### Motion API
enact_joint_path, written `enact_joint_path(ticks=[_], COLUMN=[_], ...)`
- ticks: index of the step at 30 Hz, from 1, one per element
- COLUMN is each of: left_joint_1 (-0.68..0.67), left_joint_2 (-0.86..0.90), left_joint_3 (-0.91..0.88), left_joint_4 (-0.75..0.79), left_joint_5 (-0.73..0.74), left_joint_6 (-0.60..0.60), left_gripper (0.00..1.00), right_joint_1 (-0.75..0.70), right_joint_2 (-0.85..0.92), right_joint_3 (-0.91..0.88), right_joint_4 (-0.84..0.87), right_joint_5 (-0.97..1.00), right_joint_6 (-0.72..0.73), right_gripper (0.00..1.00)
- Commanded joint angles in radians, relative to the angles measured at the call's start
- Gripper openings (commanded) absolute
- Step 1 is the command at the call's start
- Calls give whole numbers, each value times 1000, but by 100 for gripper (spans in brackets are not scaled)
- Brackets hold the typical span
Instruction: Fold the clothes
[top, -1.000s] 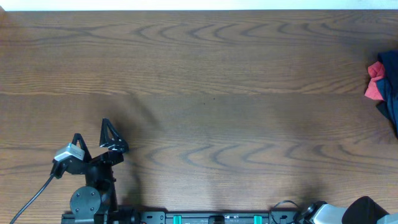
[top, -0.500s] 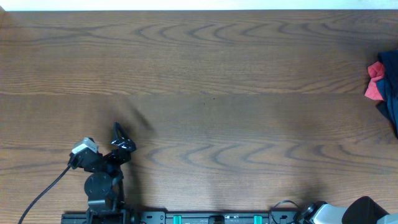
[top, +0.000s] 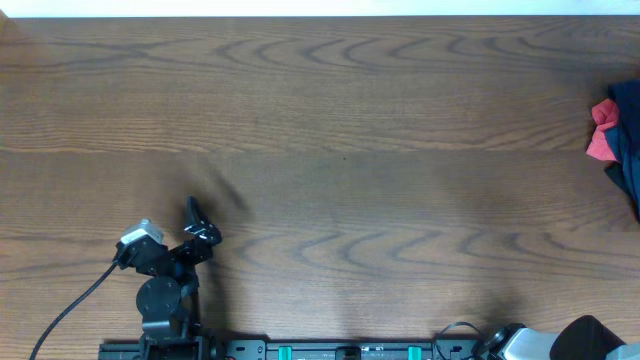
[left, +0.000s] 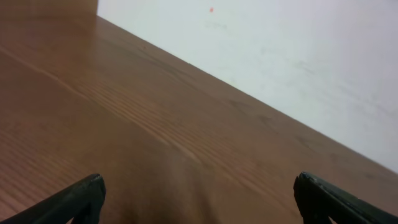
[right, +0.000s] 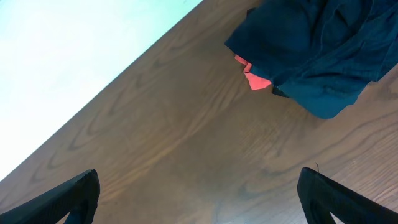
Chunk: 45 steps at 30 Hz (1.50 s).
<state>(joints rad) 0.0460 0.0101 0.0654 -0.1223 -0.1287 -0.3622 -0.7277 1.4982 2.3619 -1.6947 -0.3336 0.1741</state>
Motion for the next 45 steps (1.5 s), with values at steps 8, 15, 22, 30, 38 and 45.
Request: enact_joint_path(ticks=[8, 15, 22, 30, 38, 45], left_joint_1=[8, 8, 8, 8, 8, 8], left_joint_2=[-5, -5, -5, -5, -5, -5], left_joint_3=[-31, -31, -31, -31, -31, -31], left_joint_4=[-6, -6, -6, -6, -6, -6], left_joint_5=[24, 24, 24, 24, 24, 24], left_joint_6=[44, 43, 43, 43, 44, 43], left_gripper=[98, 98, 98, 98, 98, 98], right_joint_1=[14, 14, 14, 14, 60, 394], right_joint_2=[1, 1, 1, 2, 26, -31], right_joint_3=[7, 7, 7, 7, 3, -94], right_joint_4=[-3, -3, -3, 0, 123, 418], right_joint_5=[-7, -7, -7, 112, 150, 150], right_joint_6=[-11, -11, -11, -35, -326, -599], right_gripper=[99, 99, 99, 99, 99, 99])
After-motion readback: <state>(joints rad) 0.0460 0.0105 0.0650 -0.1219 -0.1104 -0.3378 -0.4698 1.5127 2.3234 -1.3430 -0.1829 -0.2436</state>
